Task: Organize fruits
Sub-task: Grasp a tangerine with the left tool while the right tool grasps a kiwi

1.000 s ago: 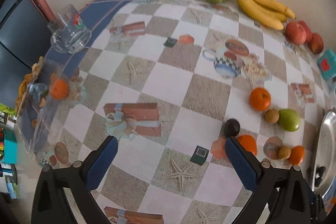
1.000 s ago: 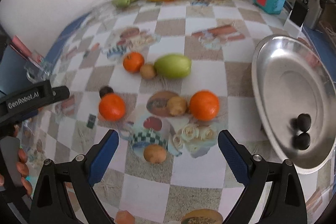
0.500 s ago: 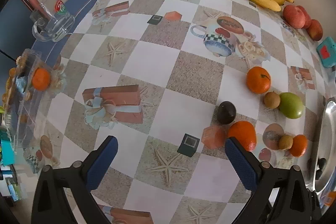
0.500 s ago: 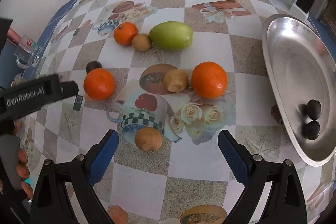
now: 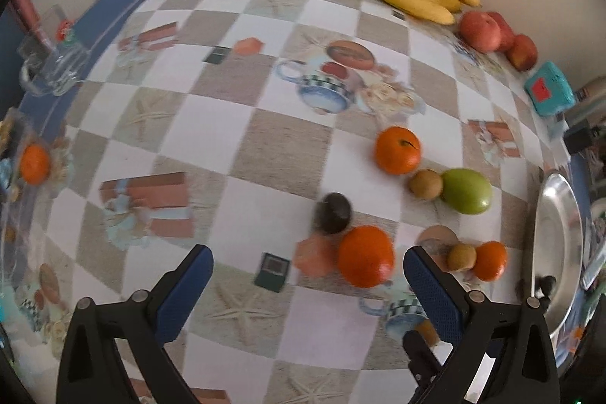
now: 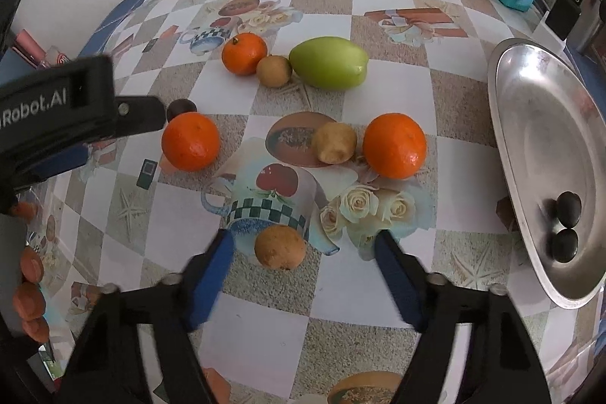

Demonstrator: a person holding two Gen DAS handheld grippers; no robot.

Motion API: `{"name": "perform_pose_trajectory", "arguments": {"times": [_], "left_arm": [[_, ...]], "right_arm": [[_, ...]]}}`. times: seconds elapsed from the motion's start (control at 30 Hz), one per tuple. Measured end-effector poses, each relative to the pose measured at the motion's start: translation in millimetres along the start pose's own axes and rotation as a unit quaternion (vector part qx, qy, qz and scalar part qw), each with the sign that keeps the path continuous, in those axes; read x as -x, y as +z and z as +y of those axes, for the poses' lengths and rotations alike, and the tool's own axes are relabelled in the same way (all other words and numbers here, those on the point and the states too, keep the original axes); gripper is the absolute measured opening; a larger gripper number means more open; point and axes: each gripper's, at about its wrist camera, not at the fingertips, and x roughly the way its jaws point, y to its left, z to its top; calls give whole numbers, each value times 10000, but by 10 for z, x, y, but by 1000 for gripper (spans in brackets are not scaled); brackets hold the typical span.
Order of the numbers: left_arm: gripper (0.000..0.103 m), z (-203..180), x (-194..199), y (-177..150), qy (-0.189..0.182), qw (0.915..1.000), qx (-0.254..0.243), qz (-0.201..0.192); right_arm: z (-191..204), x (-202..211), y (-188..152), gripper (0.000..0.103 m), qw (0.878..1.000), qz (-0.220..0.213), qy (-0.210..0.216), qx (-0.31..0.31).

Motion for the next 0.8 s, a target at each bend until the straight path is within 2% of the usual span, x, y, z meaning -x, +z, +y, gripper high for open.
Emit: {"name": "perform_pose_trajectory", "arguments": {"times": [0.13, 0.33, 0.43, 0.5, 0.57, 0.7, 0.8], "left_arm": [[92, -123, -66, -38, -224, 9996, -116, 81], [80, -160, -150, -60, -422, 9989, -33, 207], [70, -178, -163, -64, -458, 9987, -45, 220], [58, -175, -178, -70, -490, 9984, -14, 272], [53, -163, -195, -71, -501, 9982, 45, 325], [40, -176, -176, -81, -590, 9978, -2, 305], [39, -208, -164, -78, -571, 9980, -80, 272]], "right_arm": [[8, 6, 8, 63, 10000, 9, 26, 50], [17, 24, -5, 46, 9999, 4, 137, 76], [31, 27, -13, 40, 9998, -1, 187, 99], [33, 29, -18, 35, 9997, 1, 203, 101], [36, 20, -18, 30, 9998, 6, 201, 94], [13, 28, -29, 28, 9998, 11, 203, 49], [3, 36, -35, 28, 9998, -1, 220, 24]]}}
